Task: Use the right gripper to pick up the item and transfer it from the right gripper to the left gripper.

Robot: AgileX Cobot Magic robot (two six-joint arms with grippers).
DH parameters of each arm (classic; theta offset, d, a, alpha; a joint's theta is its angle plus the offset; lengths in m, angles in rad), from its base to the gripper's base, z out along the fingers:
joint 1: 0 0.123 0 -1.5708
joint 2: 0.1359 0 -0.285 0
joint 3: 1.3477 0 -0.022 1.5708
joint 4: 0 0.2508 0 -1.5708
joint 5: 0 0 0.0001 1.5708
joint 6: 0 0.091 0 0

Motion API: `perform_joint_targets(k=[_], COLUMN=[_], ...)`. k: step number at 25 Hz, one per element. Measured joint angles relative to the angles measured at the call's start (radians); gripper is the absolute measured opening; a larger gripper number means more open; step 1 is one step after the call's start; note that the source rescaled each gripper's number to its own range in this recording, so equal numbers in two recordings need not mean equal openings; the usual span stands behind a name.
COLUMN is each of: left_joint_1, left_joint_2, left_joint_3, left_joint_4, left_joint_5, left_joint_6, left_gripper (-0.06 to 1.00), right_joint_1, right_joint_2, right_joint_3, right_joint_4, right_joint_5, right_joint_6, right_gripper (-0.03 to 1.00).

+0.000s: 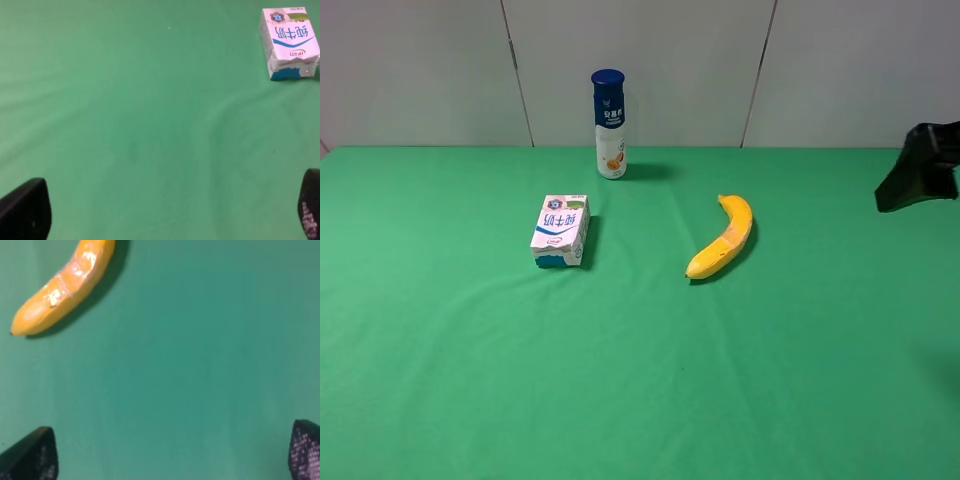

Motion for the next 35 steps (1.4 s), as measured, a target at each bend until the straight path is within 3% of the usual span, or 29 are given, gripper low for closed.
perform_joint_targets(k=[4,16,25,35], left_joint_1=[0.0,0.0,0.0,0.0], left_joint_2=[0.0,0.0,0.0,0.0], left_joint_3=[0.0,0.0,0.0,0.0], left_joint_4=[0.0,0.0,0.0,0.0], left_joint_5=[0.0,0.0,0.0,0.0], left_joint_6=[0.0,0.0,0.0,0.0], left_gripper=[0.98,0.98,0.98,0.98], right_joint_1=[0.071,0.271,0.283,0.283], right_joint_2=[0.157,0.555,0.766,0.886], right_joint_3=[-0.058,-0.304,-0.362,-0.363], right_joint_4=[-0.017,-0.144,-0.148,-0.111], right_joint_5=[-0.031,-0.074,-0.165,-0.244], right_joint_6=[0.028,0.312,0.411,0.428], right_gripper=[1.0,1.0,1.0,1.0])
